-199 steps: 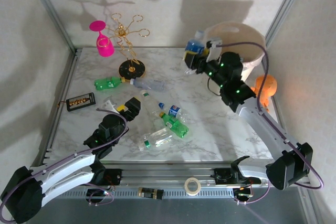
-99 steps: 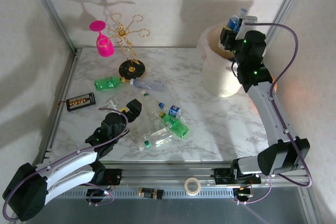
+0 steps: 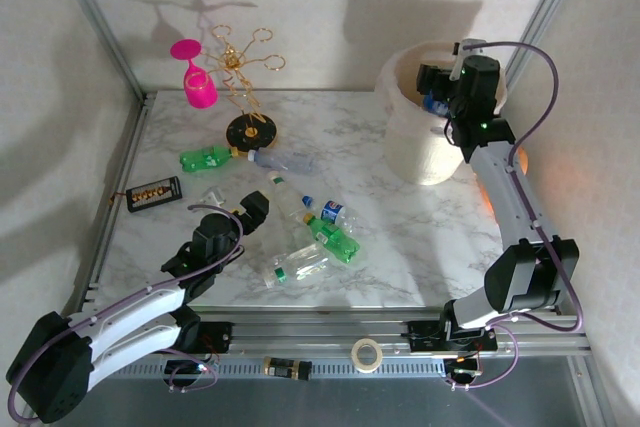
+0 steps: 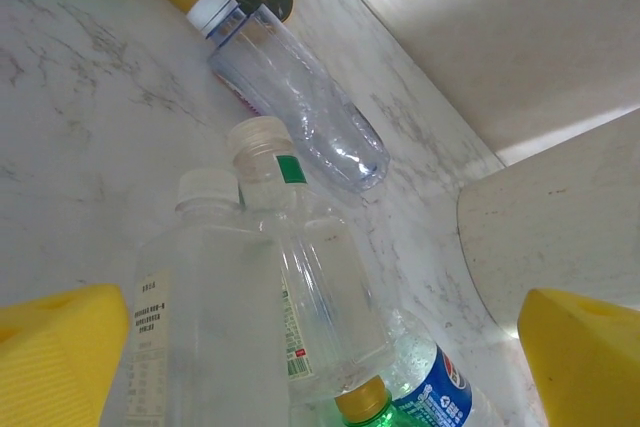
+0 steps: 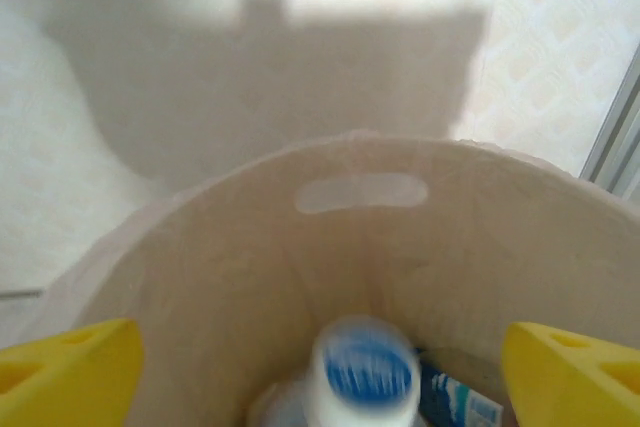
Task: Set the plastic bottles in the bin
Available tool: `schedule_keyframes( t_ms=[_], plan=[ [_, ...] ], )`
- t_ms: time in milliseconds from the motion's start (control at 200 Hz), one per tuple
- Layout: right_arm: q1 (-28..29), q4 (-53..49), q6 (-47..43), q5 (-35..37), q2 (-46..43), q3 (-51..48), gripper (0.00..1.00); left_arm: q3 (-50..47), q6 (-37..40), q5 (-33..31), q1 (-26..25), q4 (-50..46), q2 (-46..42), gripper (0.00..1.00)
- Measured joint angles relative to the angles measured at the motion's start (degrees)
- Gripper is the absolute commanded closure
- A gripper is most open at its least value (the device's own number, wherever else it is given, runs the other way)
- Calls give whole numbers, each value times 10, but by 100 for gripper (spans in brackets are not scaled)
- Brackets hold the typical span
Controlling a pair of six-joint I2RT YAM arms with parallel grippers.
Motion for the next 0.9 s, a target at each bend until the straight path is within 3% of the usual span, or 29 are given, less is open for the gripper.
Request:
schedule_keyframes(
  t_ms=[245,481,736,901],
  plan=[
    [1,-2,4,-27,-52,3,1,6,1,4,21,-5,9,1],
    [26,41,33,-93,-161,-47,1,71,24,32,86,-23,55,0],
    [126,120,79,-152,-199,-181,1,217,80,123,200,-71,167,0],
    [198,163,95,-166,-197,-265,1,339,166,162,250,-142,253,0]
  ],
)
